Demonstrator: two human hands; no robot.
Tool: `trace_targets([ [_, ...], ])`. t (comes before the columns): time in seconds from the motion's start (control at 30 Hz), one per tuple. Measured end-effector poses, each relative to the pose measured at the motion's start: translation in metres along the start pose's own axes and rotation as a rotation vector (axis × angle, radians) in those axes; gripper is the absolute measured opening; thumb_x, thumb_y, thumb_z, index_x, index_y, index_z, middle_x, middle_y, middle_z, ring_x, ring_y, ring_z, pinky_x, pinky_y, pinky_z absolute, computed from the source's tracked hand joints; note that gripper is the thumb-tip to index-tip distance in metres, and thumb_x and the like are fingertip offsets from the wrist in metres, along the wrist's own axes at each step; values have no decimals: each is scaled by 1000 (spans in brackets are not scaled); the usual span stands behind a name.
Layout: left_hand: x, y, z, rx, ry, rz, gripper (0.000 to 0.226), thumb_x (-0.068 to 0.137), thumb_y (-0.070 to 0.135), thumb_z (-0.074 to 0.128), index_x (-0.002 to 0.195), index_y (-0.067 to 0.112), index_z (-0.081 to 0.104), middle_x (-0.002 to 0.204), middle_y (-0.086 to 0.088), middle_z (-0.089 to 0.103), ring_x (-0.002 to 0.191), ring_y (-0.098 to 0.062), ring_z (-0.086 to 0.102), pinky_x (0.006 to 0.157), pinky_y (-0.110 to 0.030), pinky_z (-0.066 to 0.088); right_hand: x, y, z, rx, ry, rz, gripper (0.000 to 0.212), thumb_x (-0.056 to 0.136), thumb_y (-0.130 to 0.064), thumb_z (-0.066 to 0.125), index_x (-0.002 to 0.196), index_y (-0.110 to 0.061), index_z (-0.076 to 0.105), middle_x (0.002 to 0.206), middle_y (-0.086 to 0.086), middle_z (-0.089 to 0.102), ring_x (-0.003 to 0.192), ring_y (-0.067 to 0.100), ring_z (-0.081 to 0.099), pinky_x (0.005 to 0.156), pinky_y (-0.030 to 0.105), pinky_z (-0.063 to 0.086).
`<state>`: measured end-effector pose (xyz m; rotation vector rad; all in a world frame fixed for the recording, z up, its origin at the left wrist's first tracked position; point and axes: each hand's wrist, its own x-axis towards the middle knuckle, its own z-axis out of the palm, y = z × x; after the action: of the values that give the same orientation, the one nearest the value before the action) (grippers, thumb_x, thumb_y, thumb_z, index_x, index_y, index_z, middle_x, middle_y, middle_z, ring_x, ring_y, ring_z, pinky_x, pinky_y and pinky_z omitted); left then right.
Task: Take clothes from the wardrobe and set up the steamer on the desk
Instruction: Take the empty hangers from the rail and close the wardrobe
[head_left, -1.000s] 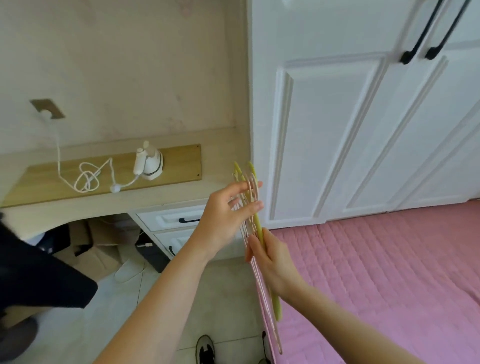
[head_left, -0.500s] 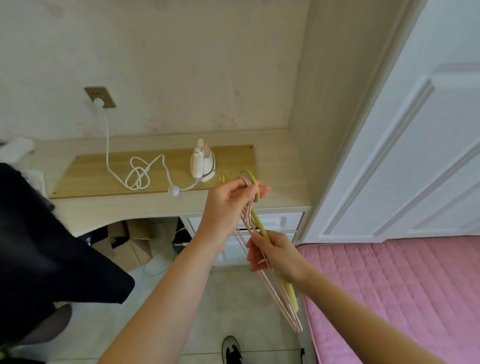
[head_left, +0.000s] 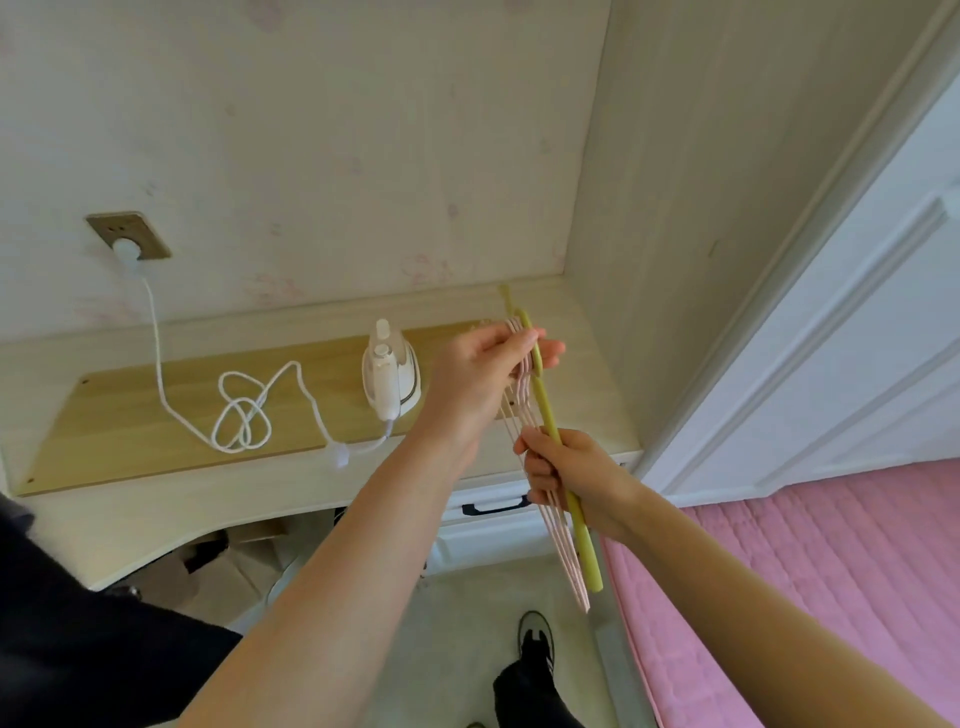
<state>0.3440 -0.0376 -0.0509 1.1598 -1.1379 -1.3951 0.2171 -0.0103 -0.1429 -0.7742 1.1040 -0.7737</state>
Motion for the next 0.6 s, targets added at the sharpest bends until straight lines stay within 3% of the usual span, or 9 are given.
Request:
trace_targets([
  [0.13,47,-1,-1,-38,-18,-19,20,96,7,52,103,-6,66,98,-19,72,92,-26,71,88,-32,56,36,-21,-17,43,-17,10,38,99,-44,43,91,-9,57,62,-2,33,53,13,32,54,26,37],
  [0.27,92,-4,-5,-102,-16,-69,20,96,5,52,105,-9,64,100,-23,71,96,-28,70,85,-29,56,76,-39,-32,-46,24,-24,28,100,-33,45,85,-11,54,59,-5,32,50,10,29,50,23,34],
  [0.6,174,-23,-21,-305,61,-347,26,95,12,56,114,-5,60,101,-15,74,101,-24,69,98,-36,49,151,-62,-50,-401,167,17,23,99,-16,40,78,-12,48,60,0,37,51,12,32,49,25,31],
])
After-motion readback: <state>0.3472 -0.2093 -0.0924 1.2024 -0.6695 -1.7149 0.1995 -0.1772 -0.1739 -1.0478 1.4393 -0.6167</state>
